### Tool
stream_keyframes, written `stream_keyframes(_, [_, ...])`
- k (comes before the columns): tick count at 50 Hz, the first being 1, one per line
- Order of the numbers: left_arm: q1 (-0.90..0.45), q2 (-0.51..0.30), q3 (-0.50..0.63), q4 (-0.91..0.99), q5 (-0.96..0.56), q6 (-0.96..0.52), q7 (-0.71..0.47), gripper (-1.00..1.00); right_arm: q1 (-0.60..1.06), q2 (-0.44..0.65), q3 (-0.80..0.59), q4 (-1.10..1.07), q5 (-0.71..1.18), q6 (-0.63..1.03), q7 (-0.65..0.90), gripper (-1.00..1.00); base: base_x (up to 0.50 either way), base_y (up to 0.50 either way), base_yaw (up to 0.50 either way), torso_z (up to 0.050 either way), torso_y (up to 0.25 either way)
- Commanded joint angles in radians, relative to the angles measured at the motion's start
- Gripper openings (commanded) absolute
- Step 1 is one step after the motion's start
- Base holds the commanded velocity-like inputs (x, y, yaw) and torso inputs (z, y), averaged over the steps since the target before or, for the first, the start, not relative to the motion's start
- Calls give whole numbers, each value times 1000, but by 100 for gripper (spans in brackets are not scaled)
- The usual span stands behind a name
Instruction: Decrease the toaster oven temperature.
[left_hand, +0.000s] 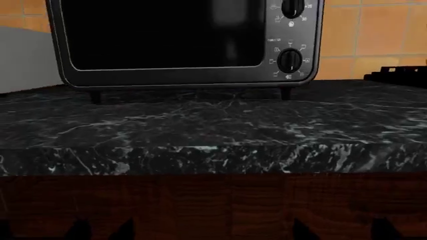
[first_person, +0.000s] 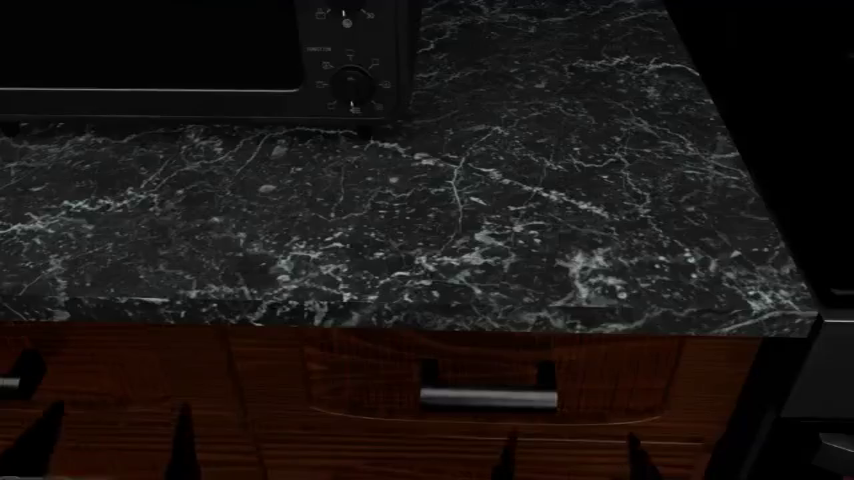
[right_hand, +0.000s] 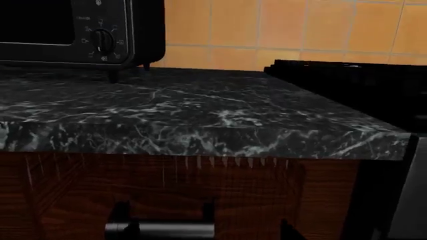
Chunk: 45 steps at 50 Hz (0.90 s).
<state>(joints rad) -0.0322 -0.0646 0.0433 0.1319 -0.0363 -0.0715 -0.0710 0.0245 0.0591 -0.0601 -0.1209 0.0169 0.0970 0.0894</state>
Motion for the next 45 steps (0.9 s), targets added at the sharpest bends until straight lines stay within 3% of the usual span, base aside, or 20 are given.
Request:
stream_keyframes(1, [-125,-60,-16,367,4,-219,-44,100,86,53,-43,-432,-78,296,37,100,0,0,0,0,0])
stream_keyframes(9, [-258,-89,-9,520,1,-384,-41,100,239,66,-72,-664,-108,566,11,100,0,0,0,0,0])
stream_keyframes(15, [-296,-102,-20,567,-9,-419,-42,100,311,61,-78,-725,-96,656,-3,100,0,0,0,0,0])
stream_keyframes(18, [-270,-102,-43,534,-21,-345,-45,100,321,63,-80,-722,-92,662,-3,100,0,0,0,0,0])
stream_keyframes(45, [-277,-115,-42,524,-46,-341,-66,100,322,79,-55,-723,-55,645,25,100,0,0,0,0,0])
